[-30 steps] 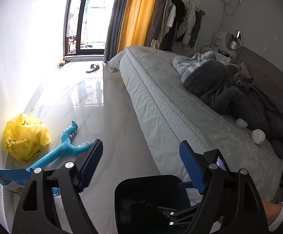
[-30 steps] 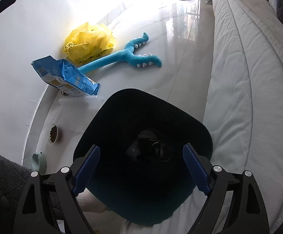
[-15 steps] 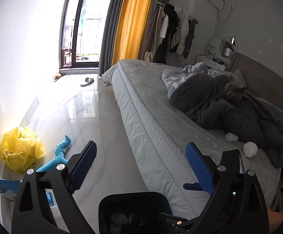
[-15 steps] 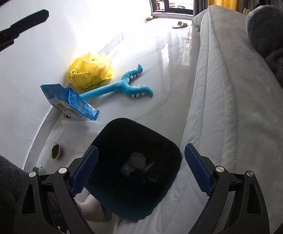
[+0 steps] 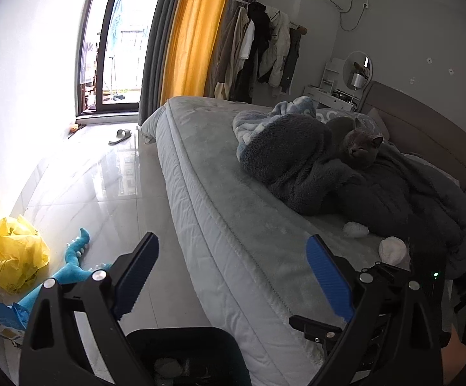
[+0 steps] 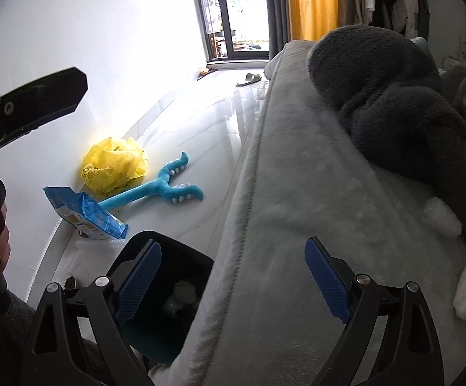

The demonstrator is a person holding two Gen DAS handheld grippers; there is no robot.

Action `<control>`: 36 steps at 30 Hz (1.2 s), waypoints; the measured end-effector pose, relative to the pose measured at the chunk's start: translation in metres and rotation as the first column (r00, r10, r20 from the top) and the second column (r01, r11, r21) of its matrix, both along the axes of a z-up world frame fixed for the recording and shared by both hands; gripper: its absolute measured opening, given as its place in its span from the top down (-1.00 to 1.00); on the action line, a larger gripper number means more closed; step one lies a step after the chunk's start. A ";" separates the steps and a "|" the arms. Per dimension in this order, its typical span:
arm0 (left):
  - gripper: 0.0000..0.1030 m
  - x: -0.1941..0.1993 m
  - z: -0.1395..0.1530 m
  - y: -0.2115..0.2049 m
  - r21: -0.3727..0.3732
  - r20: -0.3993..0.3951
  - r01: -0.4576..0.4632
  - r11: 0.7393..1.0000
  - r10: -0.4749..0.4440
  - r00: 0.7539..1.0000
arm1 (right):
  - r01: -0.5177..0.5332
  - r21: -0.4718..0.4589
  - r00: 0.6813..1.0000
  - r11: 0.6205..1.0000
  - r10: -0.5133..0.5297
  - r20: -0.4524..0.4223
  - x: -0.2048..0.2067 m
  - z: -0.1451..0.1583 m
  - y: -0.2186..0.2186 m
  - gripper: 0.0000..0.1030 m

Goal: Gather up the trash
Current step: 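Move both tools from the bin back toward the sock and bubble wrap on the bed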

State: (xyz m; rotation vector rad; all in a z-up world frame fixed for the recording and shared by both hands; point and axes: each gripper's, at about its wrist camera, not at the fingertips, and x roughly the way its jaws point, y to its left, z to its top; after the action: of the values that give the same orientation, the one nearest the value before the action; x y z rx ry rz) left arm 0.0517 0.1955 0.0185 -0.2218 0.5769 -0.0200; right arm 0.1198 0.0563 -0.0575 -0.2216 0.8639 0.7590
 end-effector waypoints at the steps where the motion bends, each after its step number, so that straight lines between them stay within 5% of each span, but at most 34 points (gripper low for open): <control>1: -0.84 0.003 -0.002 -0.003 -0.009 -0.005 0.007 1.000 -0.007 1.000 | 0.011 -0.004 1.000 1.000 -0.011 0.007 0.002 0.001 -0.008 -0.78; 20: -0.84 0.049 -0.014 -0.091 0.028 -0.032 0.125 0.992 -0.124 0.992 | 0.258 -0.022 0.961 0.966 -0.254 0.112 0.043 0.016 -0.137 -0.80; 36: -0.84 0.104 -0.024 -0.155 -0.006 -0.038 0.237 0.972 -0.237 0.971 | 0.346 -0.063 0.937 0.936 -0.341 0.080 0.075 -0.004 -0.205 -0.80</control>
State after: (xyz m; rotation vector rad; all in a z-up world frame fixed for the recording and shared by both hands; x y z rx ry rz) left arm 0.1553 0.0406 -0.0051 -0.1535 0.6397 -0.2480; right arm 0.1947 -0.1486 -0.0620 -0.1563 0.8397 0.3899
